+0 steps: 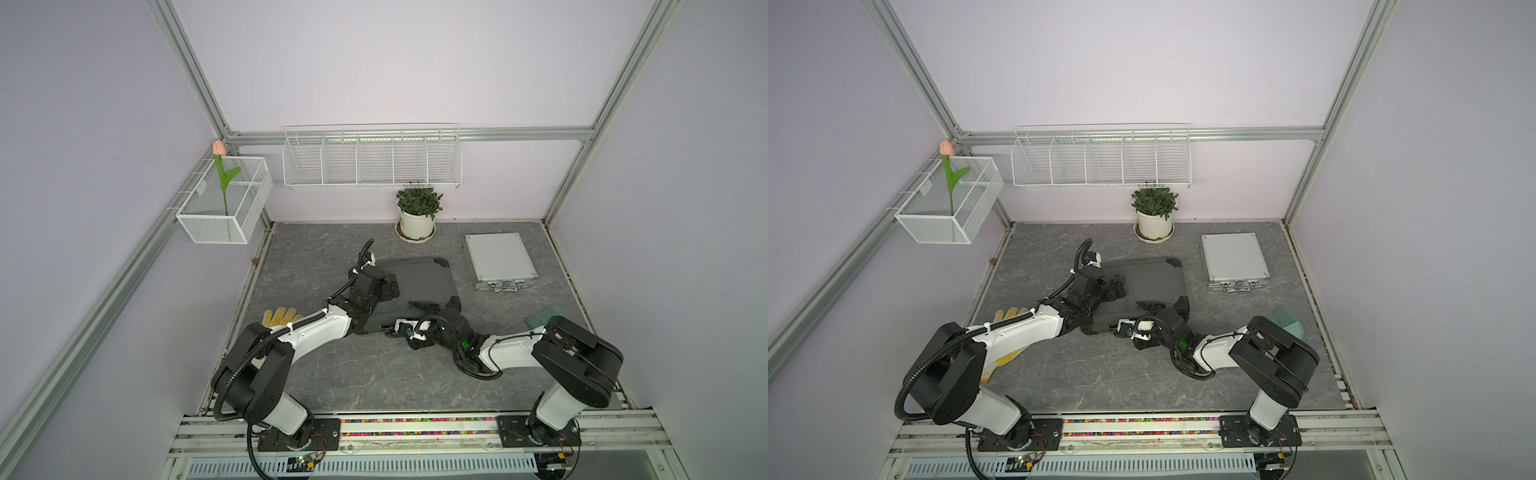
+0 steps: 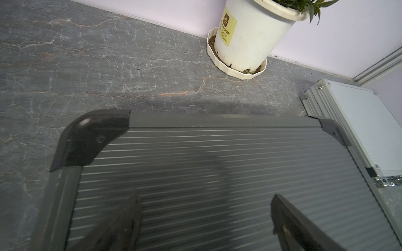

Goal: Close the poker set cases
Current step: Fasten the fastener on the poker set case.

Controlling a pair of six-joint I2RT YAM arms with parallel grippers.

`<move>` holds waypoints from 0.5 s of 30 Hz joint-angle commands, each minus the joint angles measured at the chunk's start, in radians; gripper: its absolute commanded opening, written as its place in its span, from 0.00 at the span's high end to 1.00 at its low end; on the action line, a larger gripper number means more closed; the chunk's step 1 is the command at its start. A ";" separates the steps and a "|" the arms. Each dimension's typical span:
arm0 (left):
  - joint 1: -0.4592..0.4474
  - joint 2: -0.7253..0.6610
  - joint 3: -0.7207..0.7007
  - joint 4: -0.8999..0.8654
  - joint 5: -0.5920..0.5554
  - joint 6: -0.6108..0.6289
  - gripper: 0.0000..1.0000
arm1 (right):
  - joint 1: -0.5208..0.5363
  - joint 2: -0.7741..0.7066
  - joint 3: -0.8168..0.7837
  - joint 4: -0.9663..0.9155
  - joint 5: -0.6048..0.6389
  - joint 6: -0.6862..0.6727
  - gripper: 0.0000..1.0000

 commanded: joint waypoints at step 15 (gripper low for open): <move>-0.003 0.031 -0.071 -0.245 0.004 -0.058 0.05 | -0.031 0.002 0.038 -0.233 -0.006 -0.066 0.35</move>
